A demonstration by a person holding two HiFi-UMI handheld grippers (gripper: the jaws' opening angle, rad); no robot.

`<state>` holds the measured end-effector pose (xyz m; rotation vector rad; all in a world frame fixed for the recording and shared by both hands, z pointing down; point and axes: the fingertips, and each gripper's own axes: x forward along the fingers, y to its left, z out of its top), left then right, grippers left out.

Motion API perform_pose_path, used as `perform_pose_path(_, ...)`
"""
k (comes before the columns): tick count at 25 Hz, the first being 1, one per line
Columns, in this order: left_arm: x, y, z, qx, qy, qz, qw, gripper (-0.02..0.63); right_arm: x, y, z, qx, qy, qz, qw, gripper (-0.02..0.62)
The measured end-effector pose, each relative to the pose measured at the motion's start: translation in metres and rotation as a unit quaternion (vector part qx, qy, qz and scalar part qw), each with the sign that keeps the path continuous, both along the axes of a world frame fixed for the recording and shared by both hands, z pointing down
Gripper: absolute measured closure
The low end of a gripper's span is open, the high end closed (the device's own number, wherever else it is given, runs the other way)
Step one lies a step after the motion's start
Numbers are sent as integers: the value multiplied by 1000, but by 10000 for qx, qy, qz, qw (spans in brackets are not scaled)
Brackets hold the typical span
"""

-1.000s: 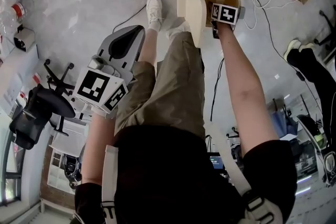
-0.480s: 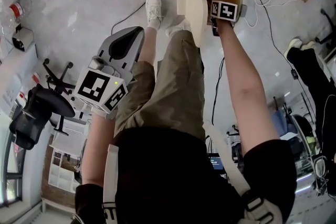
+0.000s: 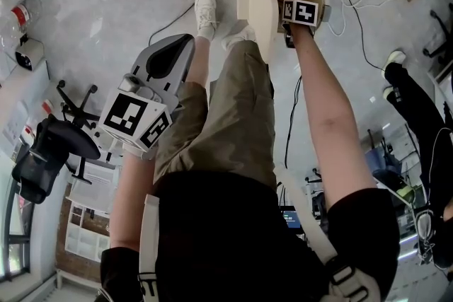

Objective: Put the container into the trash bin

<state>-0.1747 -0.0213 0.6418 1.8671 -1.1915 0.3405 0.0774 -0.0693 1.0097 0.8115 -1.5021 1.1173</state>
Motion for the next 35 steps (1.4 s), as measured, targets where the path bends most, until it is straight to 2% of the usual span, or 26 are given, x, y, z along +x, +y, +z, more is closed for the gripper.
perform_pose_path(5, 0, -3, -6, 13, 31, -70, 10000, 598, 1, -1, -11, 64, -69, -14, 10000, 307)
perform_pose_path(10, 5, -7, -17, 197, 56, -69, 9998, 598, 3, -5, -25, 139, -141, -2, 9998, 314)
perform_pose_path(17, 21, -9, -34, 318, 84, 56, 9994, 598, 9, -18, -56, 432, -356, 124, 9984, 514)
perform_pose_path(19, 24, -10, -38, 345, 100, 64, 9993, 598, 9, -22, -67, 527, -474, 232, 9972, 555)
perform_pose_path(27, 41, -15, -61, 511, 118, 167, 9985, 598, 5, -26, -124, 688, -1180, 775, 9876, 578)
perform_pose_path(35, 72, -4, -83, 609, 35, 652, 9960, 598, 11, -24, -195, 1027, -1766, 1183, 9717, 580)
